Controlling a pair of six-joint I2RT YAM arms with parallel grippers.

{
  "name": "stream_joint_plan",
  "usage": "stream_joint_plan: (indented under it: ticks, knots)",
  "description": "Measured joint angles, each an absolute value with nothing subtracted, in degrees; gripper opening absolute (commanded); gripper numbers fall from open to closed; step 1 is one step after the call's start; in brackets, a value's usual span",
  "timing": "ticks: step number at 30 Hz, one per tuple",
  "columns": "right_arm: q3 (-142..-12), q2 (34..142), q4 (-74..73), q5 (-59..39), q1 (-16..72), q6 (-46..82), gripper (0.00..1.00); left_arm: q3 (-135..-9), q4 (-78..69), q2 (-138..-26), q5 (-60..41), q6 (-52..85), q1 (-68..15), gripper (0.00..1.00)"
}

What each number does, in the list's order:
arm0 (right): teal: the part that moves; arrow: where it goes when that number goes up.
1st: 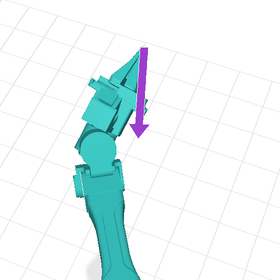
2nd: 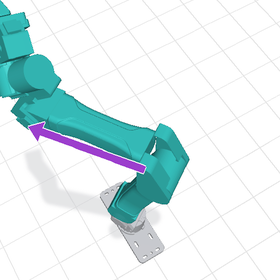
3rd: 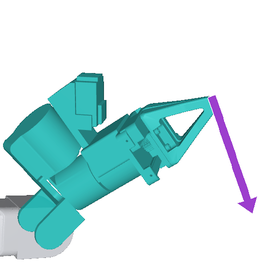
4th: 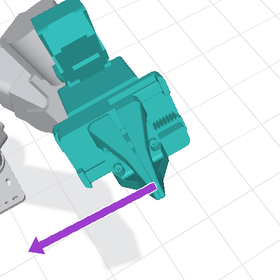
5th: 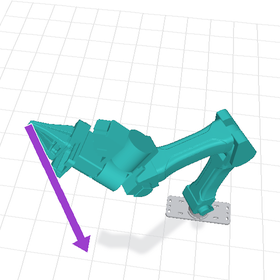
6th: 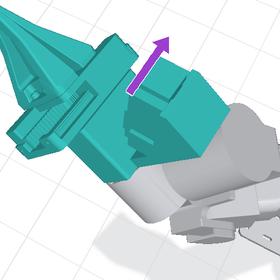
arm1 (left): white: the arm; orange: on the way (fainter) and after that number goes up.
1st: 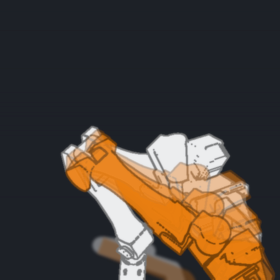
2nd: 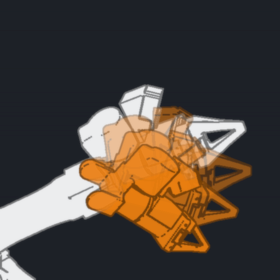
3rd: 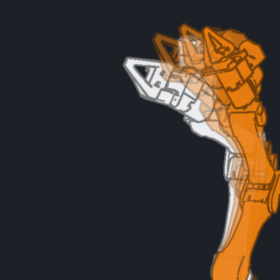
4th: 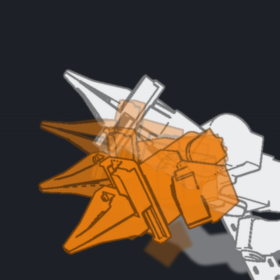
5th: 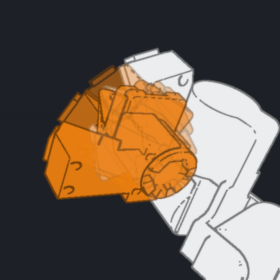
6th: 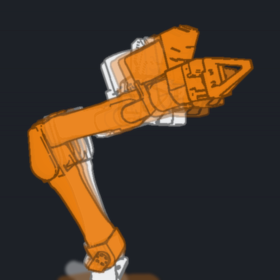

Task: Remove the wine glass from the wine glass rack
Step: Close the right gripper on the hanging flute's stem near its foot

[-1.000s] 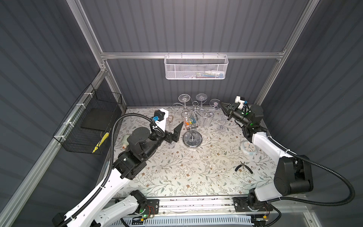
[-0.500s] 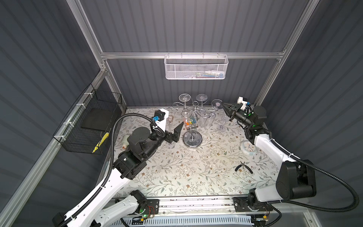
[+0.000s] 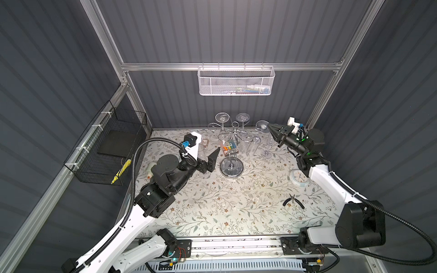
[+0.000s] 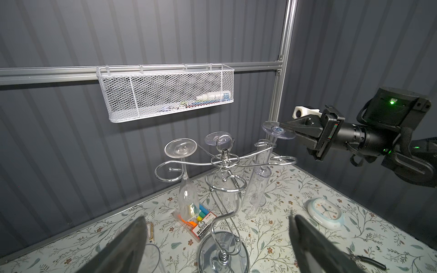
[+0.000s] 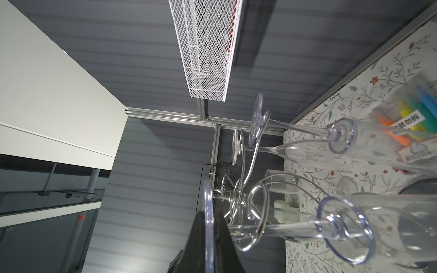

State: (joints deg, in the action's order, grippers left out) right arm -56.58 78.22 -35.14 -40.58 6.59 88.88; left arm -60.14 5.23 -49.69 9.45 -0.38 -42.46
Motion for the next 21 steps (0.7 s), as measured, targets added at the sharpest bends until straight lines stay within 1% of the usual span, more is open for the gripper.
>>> stream_joint_plan:
  ticks: [10,21]
  knots:
    - [-58.0,77.6,-28.7,-40.8,8.9,88.2,0.0,-58.9,5.3,-47.8,9.5,0.2,-42.5,0.95]
    - [-70.3,79.0,-14.8,-42.2,10.2,82.9,0.0,-58.4,5.4,-45.7,10.0,0.5,-42.5,0.95]
